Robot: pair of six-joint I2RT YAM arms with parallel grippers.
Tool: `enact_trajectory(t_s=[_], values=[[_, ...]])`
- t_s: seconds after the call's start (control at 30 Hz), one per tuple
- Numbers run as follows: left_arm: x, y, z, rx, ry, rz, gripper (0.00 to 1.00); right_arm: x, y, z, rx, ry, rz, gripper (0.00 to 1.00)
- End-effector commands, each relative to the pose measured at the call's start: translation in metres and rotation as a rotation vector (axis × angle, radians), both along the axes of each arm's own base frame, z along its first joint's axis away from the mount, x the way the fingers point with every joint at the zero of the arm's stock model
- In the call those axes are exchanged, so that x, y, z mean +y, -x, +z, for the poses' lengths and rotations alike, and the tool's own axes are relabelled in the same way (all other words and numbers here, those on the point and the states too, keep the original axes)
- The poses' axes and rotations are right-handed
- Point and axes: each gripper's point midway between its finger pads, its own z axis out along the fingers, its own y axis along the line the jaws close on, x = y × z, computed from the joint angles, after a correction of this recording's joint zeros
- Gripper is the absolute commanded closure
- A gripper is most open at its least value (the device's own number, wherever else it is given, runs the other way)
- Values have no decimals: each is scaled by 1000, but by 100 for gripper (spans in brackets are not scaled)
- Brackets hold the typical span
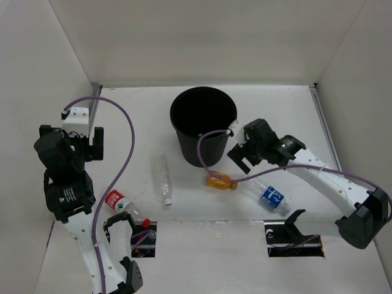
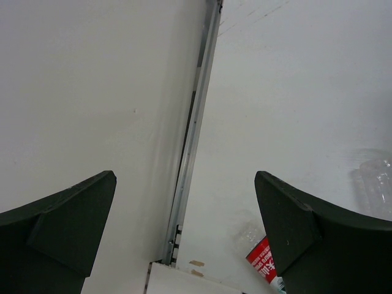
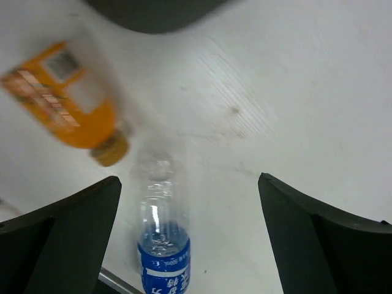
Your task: Put the plastic bottles in the bin
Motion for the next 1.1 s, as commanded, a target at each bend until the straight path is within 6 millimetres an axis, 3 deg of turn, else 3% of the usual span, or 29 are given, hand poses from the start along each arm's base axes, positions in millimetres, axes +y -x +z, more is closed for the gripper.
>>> enact_trajectory(t_s=[0.0, 0.07, 0.23, 0.33, 0.47, 0.63, 0.83, 1.07], values=[[1, -4, 20, -50, -22, -6, 0, -47, 3, -26, 108, 27, -245, 0], [2, -6, 22, -51, -24, -5, 0, -51, 20, -39, 212, -9, -262, 0], [5, -10, 31, -56, -35, -4, 0, -37, 46, -54, 319, -84, -245, 0], [6, -11, 38, -62, -44, -4, 0, -30, 61, -56, 337, -70, -181, 0], [7, -11, 44, -67, -53, -1, 0, -39, 87, -65, 372, 22, -83, 0], [8, -8, 43, -69, -62, 3, 0, -58, 89, -68, 376, 170, -37, 0], [7, -3, 45, -74, -76, 3, 0, -80, 81, -77, 257, 406, 193, 0], [5, 1, 50, -79, -94, -3, 0, -77, 83, -109, 224, 464, 361, 0]])
